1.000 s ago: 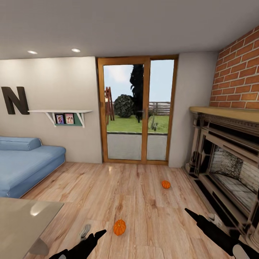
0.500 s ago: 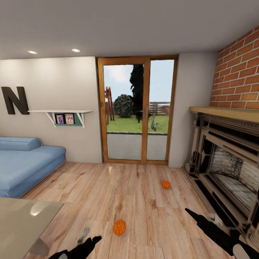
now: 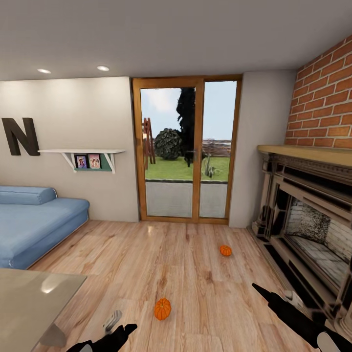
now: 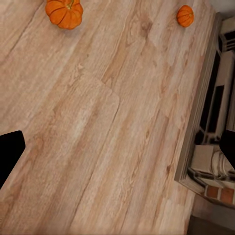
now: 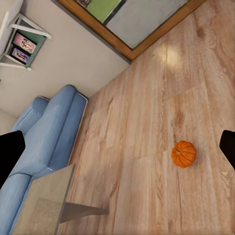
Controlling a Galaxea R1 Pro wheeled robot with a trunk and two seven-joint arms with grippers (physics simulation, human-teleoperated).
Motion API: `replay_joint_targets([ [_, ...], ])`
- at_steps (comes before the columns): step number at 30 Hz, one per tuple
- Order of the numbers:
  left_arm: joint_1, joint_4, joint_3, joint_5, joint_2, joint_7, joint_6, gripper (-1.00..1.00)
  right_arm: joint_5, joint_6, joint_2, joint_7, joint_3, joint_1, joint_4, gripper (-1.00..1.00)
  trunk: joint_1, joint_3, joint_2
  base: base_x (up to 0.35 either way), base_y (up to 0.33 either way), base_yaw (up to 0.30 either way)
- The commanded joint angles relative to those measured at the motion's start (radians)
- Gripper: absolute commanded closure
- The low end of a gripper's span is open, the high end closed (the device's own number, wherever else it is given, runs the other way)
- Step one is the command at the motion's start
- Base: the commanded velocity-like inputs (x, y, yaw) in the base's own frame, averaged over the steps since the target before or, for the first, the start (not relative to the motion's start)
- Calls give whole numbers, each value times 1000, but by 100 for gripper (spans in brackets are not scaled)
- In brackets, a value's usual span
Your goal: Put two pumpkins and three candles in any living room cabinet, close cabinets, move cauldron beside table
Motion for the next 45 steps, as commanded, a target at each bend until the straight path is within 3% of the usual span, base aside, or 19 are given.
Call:
replay_joint_targets([
  [1,-1,-1,-7,11,0,2,6,-100,-8,9,0,1,-2,-1,0,-100,0,-1,-1,0,0,0],
  [4,-1,2,-2,23,-1,-17,16,-100,-8,8,0,1,-3,-1,1,-100,0,-1,-1,0,0,0],
  [8,-1,9,6,69,2,-79,24,-100,-8,8,0,1,-3,-1,2,-100,0,-1,-1,0,0,0],
  [10,-1,11,8,79,4,-125,32,-100,-8,8,0,0,-3,0,2,-100,0,-1,-1,0,0,0],
  [13,-1,21,8,87,6,-248,70,-100,-9,8,0,1,-3,-1,2,-100,0,-1,-1,0,0,0],
  [17,-1,32,7,88,7,-321,100,-100,-10,8,0,4,-3,0,2,-100,0,-1,-1,0,0,0],
  [27,0,33,7,91,7,-394,114,-100,-18,6,0,16,-3,4,-3,-100,0,-1,-1,12,0,0],
  [45,0,36,6,86,7,-409,106,-100,-19,-2,3,16,-8,4,-7,-100,0,-1,-1,291,14,0],
])
